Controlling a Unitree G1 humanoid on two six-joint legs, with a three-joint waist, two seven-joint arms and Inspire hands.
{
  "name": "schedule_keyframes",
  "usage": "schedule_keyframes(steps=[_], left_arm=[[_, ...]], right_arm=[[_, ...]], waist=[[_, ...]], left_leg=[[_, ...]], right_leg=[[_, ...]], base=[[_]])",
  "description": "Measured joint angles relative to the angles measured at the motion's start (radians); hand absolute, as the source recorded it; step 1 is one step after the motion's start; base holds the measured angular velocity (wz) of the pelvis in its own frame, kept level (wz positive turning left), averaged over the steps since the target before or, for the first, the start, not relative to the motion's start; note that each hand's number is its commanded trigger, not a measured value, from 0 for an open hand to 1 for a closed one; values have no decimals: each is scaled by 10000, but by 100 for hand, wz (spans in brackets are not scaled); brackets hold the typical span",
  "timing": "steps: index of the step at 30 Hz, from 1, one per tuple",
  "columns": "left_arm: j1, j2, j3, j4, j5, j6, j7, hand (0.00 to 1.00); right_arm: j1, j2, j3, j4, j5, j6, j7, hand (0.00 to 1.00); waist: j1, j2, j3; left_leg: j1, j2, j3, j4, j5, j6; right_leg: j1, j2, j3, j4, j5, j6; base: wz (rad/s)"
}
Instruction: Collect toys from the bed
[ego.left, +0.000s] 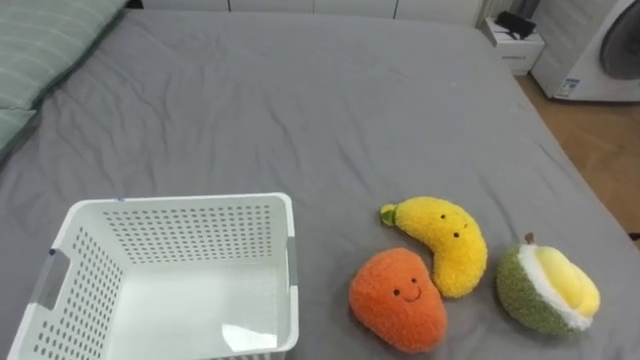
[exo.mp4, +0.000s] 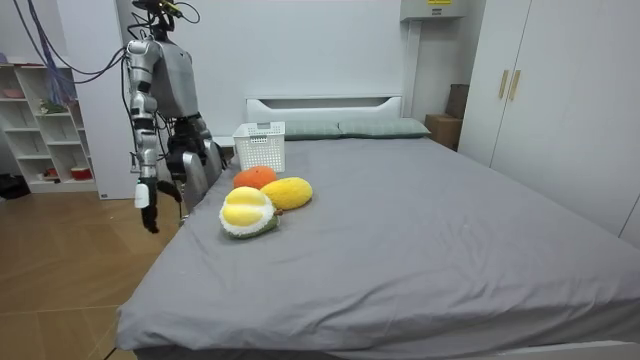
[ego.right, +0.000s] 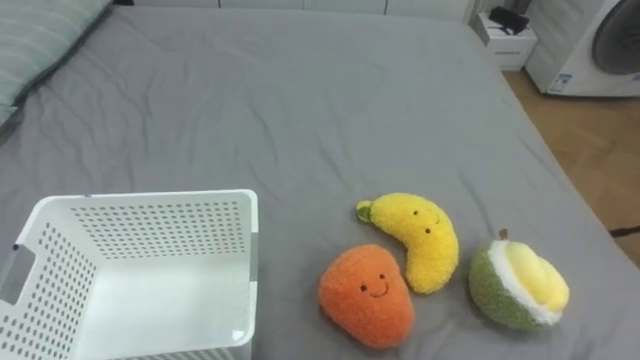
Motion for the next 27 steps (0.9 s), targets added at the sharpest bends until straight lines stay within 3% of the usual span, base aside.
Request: schedule_keyframes(steps=[3, 6, 10, 11, 16, 21, 27], left_arm=[[64, 298, 26, -33, -12, -6, -19, 0], [-6, 484, 224, -165, 135, -14, -17, 0], [-146, 525, 393, -152, 166, -56, 19, 0], [-146, 540, 375, -150, 166, -66, 28, 0], [-147, 470, 0, -103, 196, -66, 17, 0], [-178, 372, -363, -119, 175, -70, -63, 0], [-338, 379, -602, -187, 165, -72, -231, 0]], right_arm=[[-11, -572, -252, -168, -390, 16, -183, 0], [-17, -1260, -332, -1427, -1198, -26, -881, 0], [-450, -1585, -463, -2178, -1917, -232, -1430, 0], [-588, -1627, -461, -2411, -1988, -363, -1590, 0], [-1063, -1629, -318, -3216, -3025, -321, -1942, 0], [-1713, -1623, 409, -3751, -3488, -380, -2329, 0], [-2349, -1620, 1430, -2948, -3488, -425, -2432, 0]], waist=[[-136, -262, -17], [-147, -585, 43], [-97, -765, -2], [-57, -768, -3], [187, -507, -8], [374, -240, -25], [492, -171, -75]], left_leg=[[12, 2, 9, 16, 1, 0], [-69, 51, 241, 42, 1, 0], [-175, 97, 371, 70, -3, -4], [-194, 102, 388, 65, -7, 0], [-360, 101, 382, 48, -9, 4], [-425, 123, 388, 46, -6, -3], [-1042, 137, 151, 268, -3, -11]], right_leg=[[0, 13, 21, 33, 1, -3], [-206, 28, 117, 183, 46, -40], [-319, 92, 295, 162, 158, -51], [-349, 93, 312, 167, 177, -53], [-452, 90, 258, 179, 224, -51], [-502, 86, 168, 178, 224, -51], [-934, 75, -24, 219, 241, -79]], base=[[-3], [-18], [-10], [-9], [0], [3], [11]])
